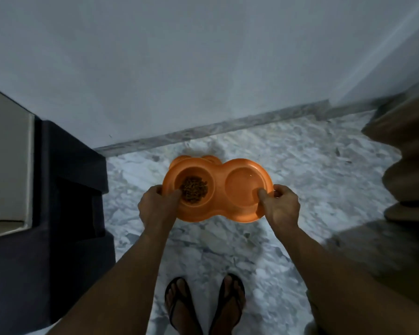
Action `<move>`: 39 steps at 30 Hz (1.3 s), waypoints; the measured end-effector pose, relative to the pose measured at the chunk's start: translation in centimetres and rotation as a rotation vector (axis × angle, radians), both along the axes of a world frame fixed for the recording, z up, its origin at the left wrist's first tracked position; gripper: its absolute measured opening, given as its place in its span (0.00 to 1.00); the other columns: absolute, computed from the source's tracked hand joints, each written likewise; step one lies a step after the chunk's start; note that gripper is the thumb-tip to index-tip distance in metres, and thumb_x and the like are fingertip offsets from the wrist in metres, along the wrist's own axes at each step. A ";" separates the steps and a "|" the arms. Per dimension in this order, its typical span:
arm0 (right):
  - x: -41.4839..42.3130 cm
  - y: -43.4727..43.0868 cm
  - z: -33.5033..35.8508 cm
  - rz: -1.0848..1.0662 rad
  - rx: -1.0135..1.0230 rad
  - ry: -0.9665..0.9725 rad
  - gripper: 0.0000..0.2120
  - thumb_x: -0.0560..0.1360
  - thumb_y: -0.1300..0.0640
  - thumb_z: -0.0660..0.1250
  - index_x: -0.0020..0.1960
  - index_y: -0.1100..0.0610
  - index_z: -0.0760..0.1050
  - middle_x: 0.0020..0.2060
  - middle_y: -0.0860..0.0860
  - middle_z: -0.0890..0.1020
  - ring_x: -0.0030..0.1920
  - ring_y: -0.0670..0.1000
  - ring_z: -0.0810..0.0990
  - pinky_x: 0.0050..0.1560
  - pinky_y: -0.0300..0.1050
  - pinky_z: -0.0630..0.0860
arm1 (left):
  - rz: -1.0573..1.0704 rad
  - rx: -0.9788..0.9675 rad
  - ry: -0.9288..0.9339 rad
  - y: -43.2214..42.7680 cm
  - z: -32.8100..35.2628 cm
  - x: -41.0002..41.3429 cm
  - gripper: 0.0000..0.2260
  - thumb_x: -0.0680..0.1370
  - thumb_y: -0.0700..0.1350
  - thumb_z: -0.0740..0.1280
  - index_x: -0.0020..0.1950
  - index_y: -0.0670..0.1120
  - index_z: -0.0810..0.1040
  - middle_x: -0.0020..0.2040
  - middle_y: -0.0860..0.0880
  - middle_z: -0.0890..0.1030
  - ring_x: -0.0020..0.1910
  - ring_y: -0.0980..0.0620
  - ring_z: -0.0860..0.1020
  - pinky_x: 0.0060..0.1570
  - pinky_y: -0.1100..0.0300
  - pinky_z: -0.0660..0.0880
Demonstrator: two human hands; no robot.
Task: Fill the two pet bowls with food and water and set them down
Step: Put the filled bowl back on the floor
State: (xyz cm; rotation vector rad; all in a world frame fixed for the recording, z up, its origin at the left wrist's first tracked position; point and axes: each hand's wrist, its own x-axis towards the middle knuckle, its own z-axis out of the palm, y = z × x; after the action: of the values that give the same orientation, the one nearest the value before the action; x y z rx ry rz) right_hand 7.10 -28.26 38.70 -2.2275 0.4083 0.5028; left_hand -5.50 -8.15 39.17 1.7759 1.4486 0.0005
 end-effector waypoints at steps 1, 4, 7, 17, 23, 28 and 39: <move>0.0 0.1 -2.1 0.011 -0.002 -0.006 0.19 0.72 0.54 0.73 0.59 0.61 0.77 0.35 0.45 0.75 0.42 0.52 0.76 0.48 0.45 0.72 | 0.002 0.001 0.009 0.2 -2.1 -0.2 0.09 0.72 0.51 0.70 0.44 0.46 0.81 0.37 0.48 0.81 0.40 0.48 0.79 0.39 0.59 0.71; 0.0 1.1 -8.1 0.012 -0.013 -0.001 0.21 0.71 0.53 0.73 0.61 0.60 0.77 0.39 0.47 0.76 0.46 0.54 0.79 0.49 0.44 0.73 | 0.032 0.011 0.037 0.7 -8.3 -0.4 0.11 0.73 0.51 0.70 0.48 0.45 0.82 0.39 0.48 0.81 0.42 0.48 0.78 0.43 0.58 0.72; -0.5 1.9 -14.6 0.014 -0.041 -0.008 0.20 0.70 0.53 0.74 0.59 0.60 0.79 0.42 0.50 0.78 0.50 0.55 0.80 0.52 0.45 0.74 | 0.062 -0.003 0.052 1.2 -14.6 -0.6 0.11 0.72 0.51 0.71 0.47 0.45 0.83 0.38 0.47 0.80 0.43 0.46 0.79 0.42 0.60 0.70; -0.8 3.7 -32.5 0.083 -0.052 -0.022 0.26 0.70 0.50 0.75 0.63 0.61 0.76 0.43 0.48 0.78 0.53 0.55 0.80 0.58 0.53 0.78 | 0.063 -0.017 0.070 3.5 -31.5 -1.3 0.09 0.72 0.52 0.72 0.44 0.47 0.83 0.37 0.48 0.81 0.39 0.49 0.79 0.39 0.61 0.70; -0.9 4.2 -38.6 0.110 -0.057 -0.025 0.24 0.70 0.50 0.75 0.61 0.61 0.77 0.44 0.49 0.78 0.51 0.54 0.80 0.57 0.52 0.78 | 0.045 -0.006 0.087 4.3 -37.0 -1.5 0.07 0.73 0.51 0.72 0.43 0.49 0.79 0.38 0.49 0.78 0.39 0.51 0.75 0.39 0.61 0.67; -1.2 4.6 -41.5 0.082 -0.071 -0.016 0.25 0.68 0.48 0.75 0.60 0.59 0.78 0.49 0.52 0.82 0.53 0.55 0.81 0.58 0.55 0.78 | 0.045 -0.010 0.083 4.5 -39.7 -2.0 0.08 0.72 0.51 0.72 0.43 0.47 0.81 0.36 0.48 0.80 0.36 0.52 0.76 0.29 0.65 0.65; -2.5 4.2 -43.6 0.106 -0.070 0.011 0.19 0.68 0.50 0.75 0.55 0.57 0.78 0.43 0.49 0.80 0.48 0.52 0.81 0.54 0.54 0.80 | 0.074 -0.034 0.128 4.1 -42.0 -3.1 0.09 0.70 0.52 0.72 0.42 0.47 0.82 0.35 0.49 0.80 0.35 0.51 0.77 0.32 0.63 0.66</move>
State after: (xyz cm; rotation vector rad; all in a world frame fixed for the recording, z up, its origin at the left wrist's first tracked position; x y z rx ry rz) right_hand 4.57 -24.05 -4.89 -2.3236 0.3194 0.5650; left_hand -8.55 -4.05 -2.84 1.7202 1.5959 -0.1006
